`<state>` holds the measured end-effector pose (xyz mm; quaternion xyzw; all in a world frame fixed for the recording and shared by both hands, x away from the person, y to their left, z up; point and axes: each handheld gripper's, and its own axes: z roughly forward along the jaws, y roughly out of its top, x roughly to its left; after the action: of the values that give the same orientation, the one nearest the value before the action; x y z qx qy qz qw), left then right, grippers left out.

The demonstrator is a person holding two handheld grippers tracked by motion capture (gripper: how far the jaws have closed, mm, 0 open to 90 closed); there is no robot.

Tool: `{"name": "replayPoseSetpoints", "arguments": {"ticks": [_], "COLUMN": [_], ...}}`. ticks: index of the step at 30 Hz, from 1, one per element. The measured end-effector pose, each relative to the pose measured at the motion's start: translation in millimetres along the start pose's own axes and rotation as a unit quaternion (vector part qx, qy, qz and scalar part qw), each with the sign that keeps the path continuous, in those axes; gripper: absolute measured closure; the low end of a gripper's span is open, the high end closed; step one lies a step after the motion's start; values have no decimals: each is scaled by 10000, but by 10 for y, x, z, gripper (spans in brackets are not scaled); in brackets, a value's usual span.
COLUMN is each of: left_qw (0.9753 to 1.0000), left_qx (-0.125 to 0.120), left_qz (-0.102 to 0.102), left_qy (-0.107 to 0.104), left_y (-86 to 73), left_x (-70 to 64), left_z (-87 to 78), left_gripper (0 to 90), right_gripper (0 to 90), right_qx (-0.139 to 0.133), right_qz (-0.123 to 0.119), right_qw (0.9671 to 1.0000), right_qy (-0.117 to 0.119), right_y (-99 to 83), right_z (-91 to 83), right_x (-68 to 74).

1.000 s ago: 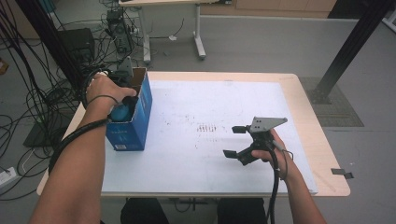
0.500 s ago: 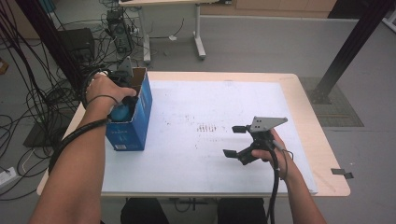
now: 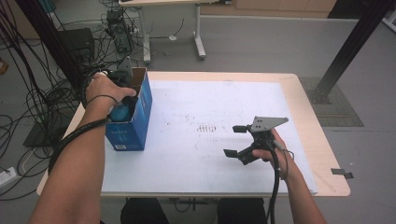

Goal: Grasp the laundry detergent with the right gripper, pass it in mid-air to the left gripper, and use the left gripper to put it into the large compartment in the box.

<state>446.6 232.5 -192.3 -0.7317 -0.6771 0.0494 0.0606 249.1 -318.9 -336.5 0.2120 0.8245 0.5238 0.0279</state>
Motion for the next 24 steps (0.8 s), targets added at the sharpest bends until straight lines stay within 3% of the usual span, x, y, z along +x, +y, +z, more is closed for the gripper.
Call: {"name": "replayPoseSetpoints", "arguments": {"ticks": [24], "left_qw": [10000], "left_qx": [-11], "left_qz": [-24], "left_qy": [-8], "left_y": [-9], "left_x": [7], "left_z": [0], "left_gripper": [375], "right_gripper": [38], "right_qx": [5], "right_qz": [12], "right_qw": [10000], "right_qy": [4], "right_y": [-1], "right_z": [6], "right_x": [-2]}}
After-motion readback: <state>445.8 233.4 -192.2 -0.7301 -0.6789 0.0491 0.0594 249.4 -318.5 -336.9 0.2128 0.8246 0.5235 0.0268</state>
